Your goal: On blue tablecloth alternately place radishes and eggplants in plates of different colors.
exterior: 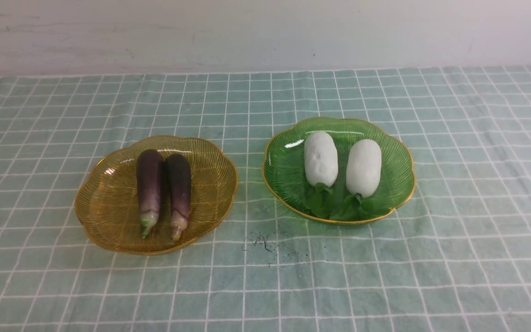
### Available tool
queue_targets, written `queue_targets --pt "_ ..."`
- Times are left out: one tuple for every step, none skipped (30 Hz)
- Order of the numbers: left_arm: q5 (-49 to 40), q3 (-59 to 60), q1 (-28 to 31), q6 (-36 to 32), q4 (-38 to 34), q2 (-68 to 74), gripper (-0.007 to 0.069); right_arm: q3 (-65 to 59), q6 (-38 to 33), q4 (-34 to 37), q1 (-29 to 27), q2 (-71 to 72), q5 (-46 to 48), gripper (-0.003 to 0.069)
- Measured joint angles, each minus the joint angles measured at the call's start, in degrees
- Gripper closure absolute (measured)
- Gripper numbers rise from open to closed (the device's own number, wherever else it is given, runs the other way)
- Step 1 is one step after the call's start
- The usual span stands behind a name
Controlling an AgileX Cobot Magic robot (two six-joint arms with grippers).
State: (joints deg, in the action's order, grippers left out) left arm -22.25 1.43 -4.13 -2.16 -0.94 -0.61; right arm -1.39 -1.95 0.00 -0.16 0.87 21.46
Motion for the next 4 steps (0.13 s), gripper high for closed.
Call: queue_targets --pt "0.0 0.0 0.0 0.0 0.0 0.0 0.0632 0.0 0.0 0.0 0.0 0.0 0.0 0.0673" --pt "0.0 0.0 0.0 0.0 0.0 0.0 0.0632 0.0 0.0 0.0 0.0 0.0 0.0 0.0673" --pt "0.0 0.0 0.0 0.0 0.0 0.0 0.0632 0.0 0.0 0.0 0.0 0.0 0.0 0.0673" --pt "0.0 0.0 0.0 0.0 0.0 0.0 0.0632 0.0 0.0 0.0 0.0 0.0 0.0 0.0673"
